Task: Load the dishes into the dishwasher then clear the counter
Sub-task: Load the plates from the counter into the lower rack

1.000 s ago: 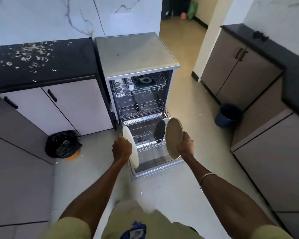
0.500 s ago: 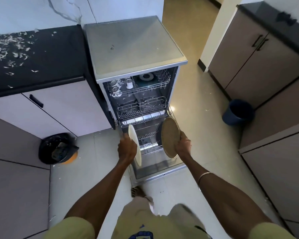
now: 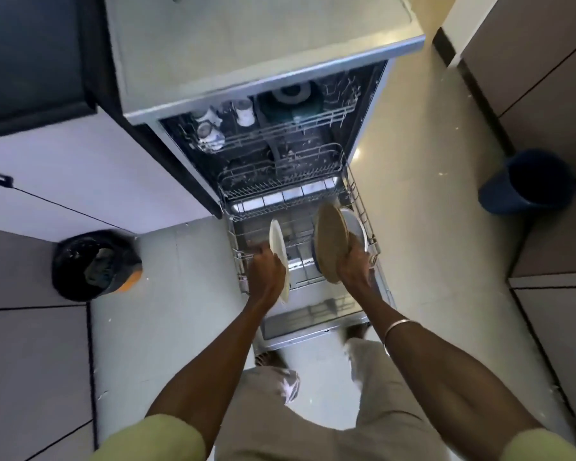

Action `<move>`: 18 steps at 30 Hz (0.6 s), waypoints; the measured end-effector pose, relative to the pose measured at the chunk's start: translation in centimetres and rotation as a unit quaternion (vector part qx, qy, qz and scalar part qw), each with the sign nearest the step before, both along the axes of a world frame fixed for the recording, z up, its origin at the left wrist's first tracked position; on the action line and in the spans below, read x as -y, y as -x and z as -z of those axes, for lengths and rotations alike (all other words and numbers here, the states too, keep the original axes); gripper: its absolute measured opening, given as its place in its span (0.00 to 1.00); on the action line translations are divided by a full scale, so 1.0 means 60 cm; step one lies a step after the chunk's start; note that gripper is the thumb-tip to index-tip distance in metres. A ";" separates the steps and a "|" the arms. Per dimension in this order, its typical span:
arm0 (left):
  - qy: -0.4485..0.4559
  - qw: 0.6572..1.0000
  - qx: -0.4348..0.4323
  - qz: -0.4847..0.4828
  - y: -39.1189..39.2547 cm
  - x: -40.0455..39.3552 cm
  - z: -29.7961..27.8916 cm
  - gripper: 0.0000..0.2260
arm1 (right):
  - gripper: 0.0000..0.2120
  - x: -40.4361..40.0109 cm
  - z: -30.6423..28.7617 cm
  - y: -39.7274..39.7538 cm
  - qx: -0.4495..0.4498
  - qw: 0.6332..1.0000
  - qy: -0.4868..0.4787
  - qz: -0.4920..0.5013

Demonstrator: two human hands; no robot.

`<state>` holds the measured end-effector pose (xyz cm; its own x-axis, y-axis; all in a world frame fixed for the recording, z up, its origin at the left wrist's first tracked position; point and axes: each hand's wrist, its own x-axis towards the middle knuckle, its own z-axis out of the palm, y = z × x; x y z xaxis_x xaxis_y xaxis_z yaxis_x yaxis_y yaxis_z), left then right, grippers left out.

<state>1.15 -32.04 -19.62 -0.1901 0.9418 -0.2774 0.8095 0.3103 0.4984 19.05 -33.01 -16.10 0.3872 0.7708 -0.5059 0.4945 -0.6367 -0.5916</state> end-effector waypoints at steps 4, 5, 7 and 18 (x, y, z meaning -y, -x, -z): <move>-0.013 1.000 0.003 -0.002 -0.046 -0.039 0.109 0.12 | 0.26 -0.051 0.118 -0.007 -0.002 1.000 -0.001 -0.001; -0.014 1.000 -0.003 -0.006 -0.056 -0.047 0.133 0.12 | 0.26 -0.062 0.141 -0.007 0.005 1.000 0.023 -0.017; 0.001 1.000 -0.019 -0.011 -0.073 -0.056 0.175 0.12 | 0.26 -0.079 0.188 -0.007 0.012 0.998 0.046 -0.028; 0.093 0.993 -0.064 0.033 -0.097 -0.082 0.333 0.17 | 0.16 -0.122 0.330 -0.005 -0.025 0.998 -0.048 0.016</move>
<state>6.95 -27.14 -39.57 -0.1754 0.8883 -0.4245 0.8842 0.3317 0.3288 19.34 -25.70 -35.88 0.3878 0.8048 -0.4494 0.4436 -0.5903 -0.6744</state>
